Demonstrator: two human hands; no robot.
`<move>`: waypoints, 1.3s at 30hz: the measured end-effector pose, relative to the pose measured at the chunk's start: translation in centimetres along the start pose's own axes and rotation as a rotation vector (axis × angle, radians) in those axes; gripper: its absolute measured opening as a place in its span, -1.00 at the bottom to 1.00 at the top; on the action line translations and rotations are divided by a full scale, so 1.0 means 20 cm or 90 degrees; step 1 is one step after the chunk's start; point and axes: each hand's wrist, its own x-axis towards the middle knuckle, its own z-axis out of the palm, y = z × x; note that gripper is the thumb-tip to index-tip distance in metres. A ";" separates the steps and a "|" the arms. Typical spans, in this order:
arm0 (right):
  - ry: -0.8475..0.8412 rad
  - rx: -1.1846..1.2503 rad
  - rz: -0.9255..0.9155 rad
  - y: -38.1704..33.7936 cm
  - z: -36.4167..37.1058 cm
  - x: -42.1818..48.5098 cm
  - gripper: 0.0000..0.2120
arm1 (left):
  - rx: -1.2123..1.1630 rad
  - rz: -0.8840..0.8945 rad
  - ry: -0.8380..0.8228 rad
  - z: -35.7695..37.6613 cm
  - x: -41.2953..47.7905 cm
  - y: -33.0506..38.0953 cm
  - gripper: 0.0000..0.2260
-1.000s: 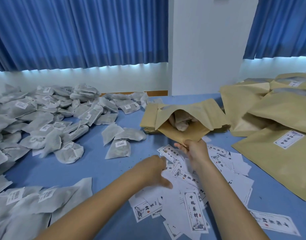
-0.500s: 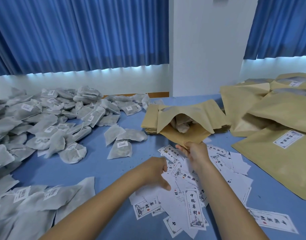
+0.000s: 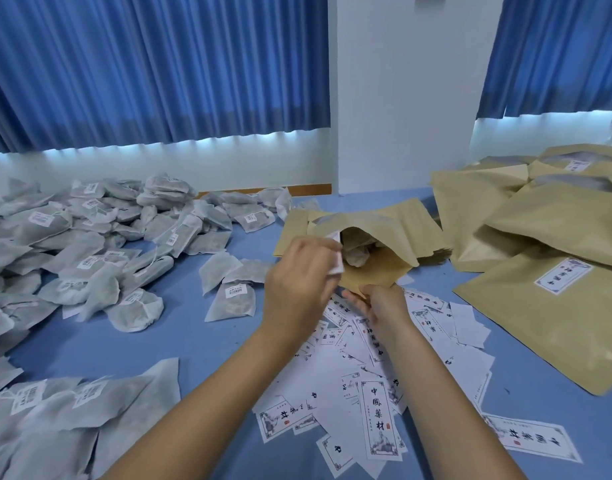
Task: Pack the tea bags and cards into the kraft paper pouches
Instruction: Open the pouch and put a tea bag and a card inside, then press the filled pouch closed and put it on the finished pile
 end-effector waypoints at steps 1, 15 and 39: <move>0.003 -0.003 -0.003 0.00 0.00 -0.01 -0.80 | 0.052 0.106 0.003 0.03 -0.01 0.01 -0.86; -0.009 -0.112 -0.051 -0.01 0.02 -0.05 -0.79 | 0.101 -0.350 -0.545 0.45 0.20 -0.03 -0.86; -0.099 -0.154 0.012 0.03 0.04 -0.02 -0.71 | 0.022 -0.371 -0.505 0.42 0.17 -0.04 -0.83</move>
